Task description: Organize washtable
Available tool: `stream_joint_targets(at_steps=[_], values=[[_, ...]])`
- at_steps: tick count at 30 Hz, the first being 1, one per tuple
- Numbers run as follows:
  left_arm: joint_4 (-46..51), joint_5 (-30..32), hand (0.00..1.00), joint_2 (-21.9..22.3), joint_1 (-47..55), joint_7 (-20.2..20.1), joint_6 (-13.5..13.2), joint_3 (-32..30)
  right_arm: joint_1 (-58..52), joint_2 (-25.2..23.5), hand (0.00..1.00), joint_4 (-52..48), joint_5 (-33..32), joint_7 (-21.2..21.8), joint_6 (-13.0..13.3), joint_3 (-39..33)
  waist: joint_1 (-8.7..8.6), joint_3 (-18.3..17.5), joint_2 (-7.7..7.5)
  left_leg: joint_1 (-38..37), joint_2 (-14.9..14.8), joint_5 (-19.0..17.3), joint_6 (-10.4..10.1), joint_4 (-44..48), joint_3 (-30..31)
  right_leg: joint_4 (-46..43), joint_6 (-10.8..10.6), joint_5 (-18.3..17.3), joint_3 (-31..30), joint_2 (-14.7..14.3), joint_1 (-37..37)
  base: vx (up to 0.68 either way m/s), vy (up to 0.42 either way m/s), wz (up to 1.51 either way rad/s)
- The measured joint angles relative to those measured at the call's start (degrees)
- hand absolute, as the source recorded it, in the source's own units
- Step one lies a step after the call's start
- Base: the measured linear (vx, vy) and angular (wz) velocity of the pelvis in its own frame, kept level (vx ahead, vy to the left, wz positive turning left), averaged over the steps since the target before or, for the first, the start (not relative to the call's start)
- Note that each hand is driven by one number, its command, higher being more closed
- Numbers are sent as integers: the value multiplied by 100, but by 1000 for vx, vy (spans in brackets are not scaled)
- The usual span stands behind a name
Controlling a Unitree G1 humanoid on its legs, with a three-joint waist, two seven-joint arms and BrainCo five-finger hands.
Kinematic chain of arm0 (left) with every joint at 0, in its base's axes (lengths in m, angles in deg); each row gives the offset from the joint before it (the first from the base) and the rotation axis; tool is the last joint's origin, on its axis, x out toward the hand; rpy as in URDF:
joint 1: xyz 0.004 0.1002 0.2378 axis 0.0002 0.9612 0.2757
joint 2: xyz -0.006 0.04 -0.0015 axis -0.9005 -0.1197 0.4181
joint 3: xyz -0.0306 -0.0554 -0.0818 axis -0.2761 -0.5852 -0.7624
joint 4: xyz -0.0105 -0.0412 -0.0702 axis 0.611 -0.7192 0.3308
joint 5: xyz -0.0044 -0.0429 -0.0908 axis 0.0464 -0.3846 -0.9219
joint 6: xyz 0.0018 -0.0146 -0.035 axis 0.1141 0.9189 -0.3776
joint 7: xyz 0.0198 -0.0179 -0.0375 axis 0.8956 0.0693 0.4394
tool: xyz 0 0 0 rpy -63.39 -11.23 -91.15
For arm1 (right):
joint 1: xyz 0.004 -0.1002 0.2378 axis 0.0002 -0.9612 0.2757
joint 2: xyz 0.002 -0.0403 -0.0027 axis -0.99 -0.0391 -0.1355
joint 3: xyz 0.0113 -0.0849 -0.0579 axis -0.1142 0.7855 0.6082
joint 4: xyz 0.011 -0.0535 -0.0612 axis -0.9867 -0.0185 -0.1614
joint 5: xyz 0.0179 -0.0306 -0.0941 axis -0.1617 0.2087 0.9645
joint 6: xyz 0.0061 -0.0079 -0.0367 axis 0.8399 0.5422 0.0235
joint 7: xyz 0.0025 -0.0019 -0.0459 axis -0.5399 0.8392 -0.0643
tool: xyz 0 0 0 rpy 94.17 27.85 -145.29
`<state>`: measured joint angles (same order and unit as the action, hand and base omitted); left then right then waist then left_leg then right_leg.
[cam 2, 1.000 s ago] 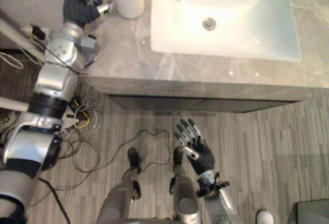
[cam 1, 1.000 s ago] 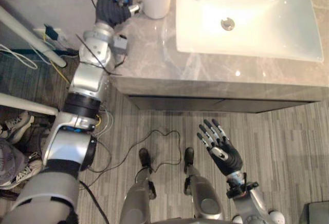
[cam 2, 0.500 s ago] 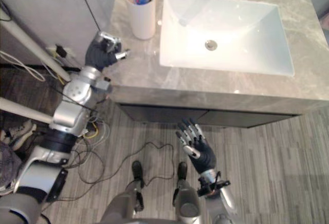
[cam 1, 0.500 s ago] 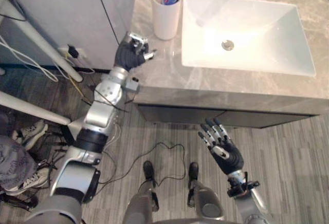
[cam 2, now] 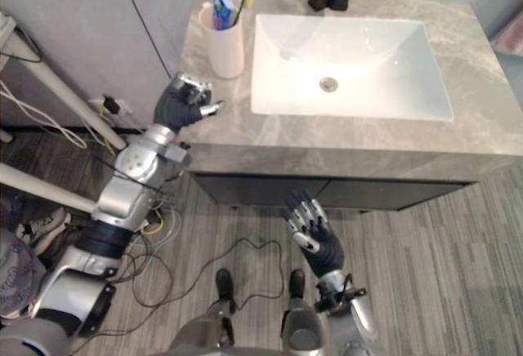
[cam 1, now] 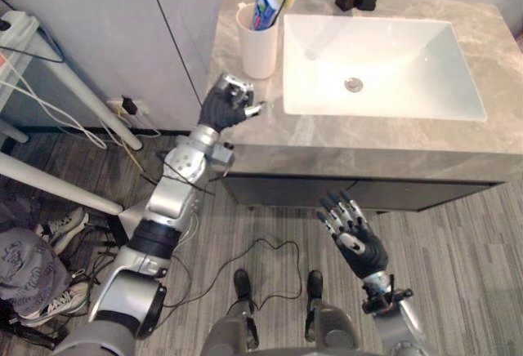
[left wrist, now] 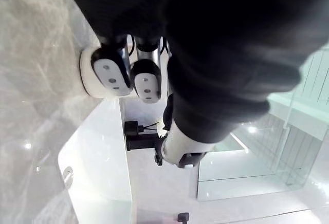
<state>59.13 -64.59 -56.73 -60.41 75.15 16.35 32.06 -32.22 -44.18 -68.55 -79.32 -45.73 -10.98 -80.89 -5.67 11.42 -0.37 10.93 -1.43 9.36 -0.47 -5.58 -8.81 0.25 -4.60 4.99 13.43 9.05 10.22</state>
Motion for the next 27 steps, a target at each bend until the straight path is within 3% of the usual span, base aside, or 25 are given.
stream_joint_targets(at_steps=[8,19,27], values=[[-11,2,100,175,-102,39,0,37,8,1,0,-1,-38,-17,6,-49,-19,0,0,31,-3,-1,0,-1,-79,58,2,21,-88,-12,59,54,-5,-5],[-438,0,100,162,-1001,408,-16,29,22,1,0,-3,-39,-48,22,-41,-23,2,-4,355,-15,1,4,3,-220,162,-33,165,-240,-41,408,52,-6,-6],[-751,-3,100,43,-1399,525,-20,16,20,-1,0,-1,-40,-46,41,19,-134,18,-11,457,-40,1,4,2,-236,185,5,169,-262,-68,516,23,-4,-2]])
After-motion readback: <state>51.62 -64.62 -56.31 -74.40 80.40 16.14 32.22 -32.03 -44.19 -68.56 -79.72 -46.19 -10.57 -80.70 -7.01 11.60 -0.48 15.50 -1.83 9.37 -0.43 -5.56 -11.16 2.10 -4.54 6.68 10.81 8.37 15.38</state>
